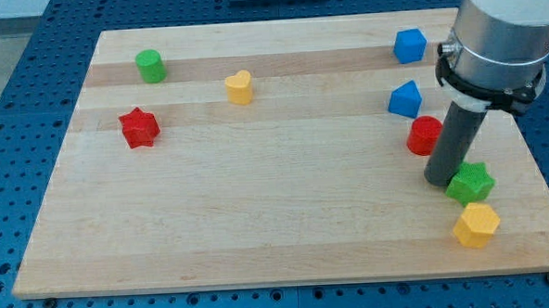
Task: Push the red circle above to the green star
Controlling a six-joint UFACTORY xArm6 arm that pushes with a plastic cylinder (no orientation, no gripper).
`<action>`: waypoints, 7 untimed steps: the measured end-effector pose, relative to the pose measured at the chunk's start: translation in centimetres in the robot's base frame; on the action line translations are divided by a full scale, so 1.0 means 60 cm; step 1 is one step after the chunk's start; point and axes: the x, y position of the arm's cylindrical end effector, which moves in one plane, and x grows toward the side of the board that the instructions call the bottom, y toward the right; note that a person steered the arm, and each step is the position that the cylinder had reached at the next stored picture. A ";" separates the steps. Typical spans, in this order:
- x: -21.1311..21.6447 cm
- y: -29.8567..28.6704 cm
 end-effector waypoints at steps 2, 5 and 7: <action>0.000 -0.073; -0.081 -0.104; -0.081 -0.026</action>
